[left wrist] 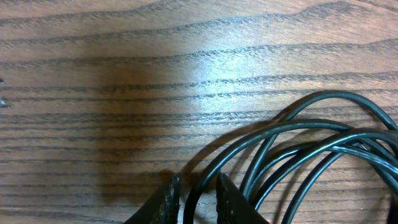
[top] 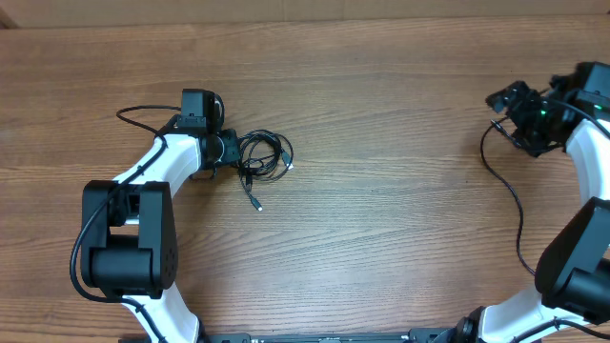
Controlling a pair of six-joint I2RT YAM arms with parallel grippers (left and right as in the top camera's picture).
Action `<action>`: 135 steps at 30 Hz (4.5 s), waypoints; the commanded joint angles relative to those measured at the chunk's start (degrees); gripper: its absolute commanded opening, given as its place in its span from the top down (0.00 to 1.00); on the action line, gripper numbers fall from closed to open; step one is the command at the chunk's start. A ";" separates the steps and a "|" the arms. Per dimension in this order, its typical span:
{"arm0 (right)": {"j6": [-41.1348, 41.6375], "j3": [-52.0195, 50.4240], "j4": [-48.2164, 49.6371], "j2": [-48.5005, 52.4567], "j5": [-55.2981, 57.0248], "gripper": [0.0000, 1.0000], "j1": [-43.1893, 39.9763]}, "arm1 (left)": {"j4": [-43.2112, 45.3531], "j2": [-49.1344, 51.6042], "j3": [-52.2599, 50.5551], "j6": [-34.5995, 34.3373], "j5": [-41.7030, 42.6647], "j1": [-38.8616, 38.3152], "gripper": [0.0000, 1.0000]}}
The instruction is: Untangle cables
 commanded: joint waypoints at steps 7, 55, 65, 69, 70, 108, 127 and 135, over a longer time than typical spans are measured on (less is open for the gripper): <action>1.92 -0.28 6.88 -0.46 12.50 0.24 1.95 | -1.20 9.68 -5.95 -0.37 1.27 -0.22 0.77; 29.81 -35.63 8.22 -9.35 14.36 0.06 -19.85 | -1.22 9.68 -5.95 -0.42 1.33 -0.22 0.75; 25.62 -28.61 1.22 -9.66 14.69 0.07 -13.38 | -1.79 9.68 -5.95 -0.39 1.31 -0.22 0.75; 26.40 -28.33 -1.25 -9.60 14.82 0.21 -13.60 | -1.60 9.68 -5.95 -0.48 1.33 -0.22 0.75; 27.65 -28.48 -1.79 -9.60 14.78 0.23 -13.60 | -1.55 9.68 -5.95 -0.61 1.33 -0.22 0.75; 21.79 -25.29 41.90 -9.60 -41.77 0.96 -12.66 | -2.80 9.68 -5.95 -1.42 1.05 -0.22 0.75; 15.30 -26.01 20.02 -9.57 -6.73 0.93 -12.63 | -1.88 9.68 -5.97 -1.42 1.07 -0.22 0.75; 15.28 -26.01 10.19 -9.57 6.56 0.41 -12.63 | -1.40 9.68 -5.97 -1.44 1.07 -0.22 0.74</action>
